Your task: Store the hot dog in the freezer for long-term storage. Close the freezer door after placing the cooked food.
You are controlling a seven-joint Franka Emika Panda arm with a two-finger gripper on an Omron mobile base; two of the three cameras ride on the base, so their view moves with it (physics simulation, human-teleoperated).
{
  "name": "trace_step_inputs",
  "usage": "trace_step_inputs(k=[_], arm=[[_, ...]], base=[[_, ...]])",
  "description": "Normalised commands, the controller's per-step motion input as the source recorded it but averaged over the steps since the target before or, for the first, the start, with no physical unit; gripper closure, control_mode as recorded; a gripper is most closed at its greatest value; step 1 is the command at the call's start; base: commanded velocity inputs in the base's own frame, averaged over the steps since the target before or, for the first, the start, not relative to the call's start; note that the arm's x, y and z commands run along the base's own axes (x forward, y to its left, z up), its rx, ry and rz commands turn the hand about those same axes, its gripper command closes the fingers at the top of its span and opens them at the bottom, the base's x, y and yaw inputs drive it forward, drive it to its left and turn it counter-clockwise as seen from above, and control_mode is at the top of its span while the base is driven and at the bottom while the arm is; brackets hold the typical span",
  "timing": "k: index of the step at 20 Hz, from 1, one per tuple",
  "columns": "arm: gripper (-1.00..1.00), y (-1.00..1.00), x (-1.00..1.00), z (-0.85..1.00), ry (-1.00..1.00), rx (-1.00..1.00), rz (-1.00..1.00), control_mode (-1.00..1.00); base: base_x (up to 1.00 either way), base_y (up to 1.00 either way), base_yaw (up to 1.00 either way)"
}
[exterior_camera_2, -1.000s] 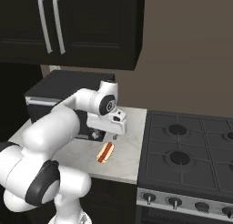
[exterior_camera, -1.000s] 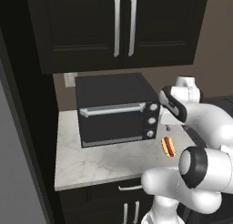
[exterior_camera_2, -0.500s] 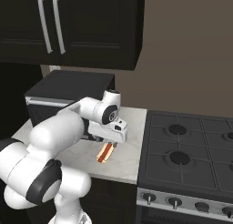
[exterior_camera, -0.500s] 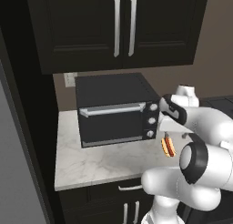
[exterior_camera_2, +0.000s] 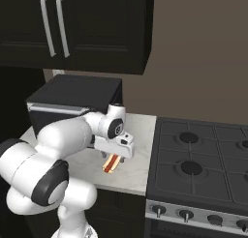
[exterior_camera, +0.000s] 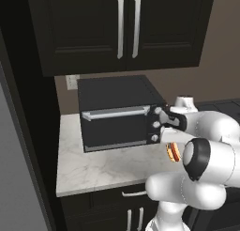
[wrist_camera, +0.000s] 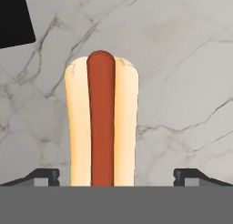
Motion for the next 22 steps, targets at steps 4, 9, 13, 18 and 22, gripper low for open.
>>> trace_step_inputs(k=[4,9,13,18,22], arm=[[-1.0,0.08,0.0,-0.16,0.0,0.0,0.0,-1.0],[-1.0,0.17,0.0,-0.07,0.0,0.0,0.0,-1.0],[-1.0,0.03,0.0,-0.18,0.0,0.0,0.0,-1.0],[-1.0,0.0,0.0,-0.28,0.0,0.0,0.0,-1.0],[-1.0,0.0,0.0,-0.26,0.0,0.0,0.0,-1.0]], base=[[0.0,0.0,0.0],[0.0,0.0,0.0],[0.0,0.0,0.0],[0.0,0.0,0.0],[0.0,0.0,0.0]])
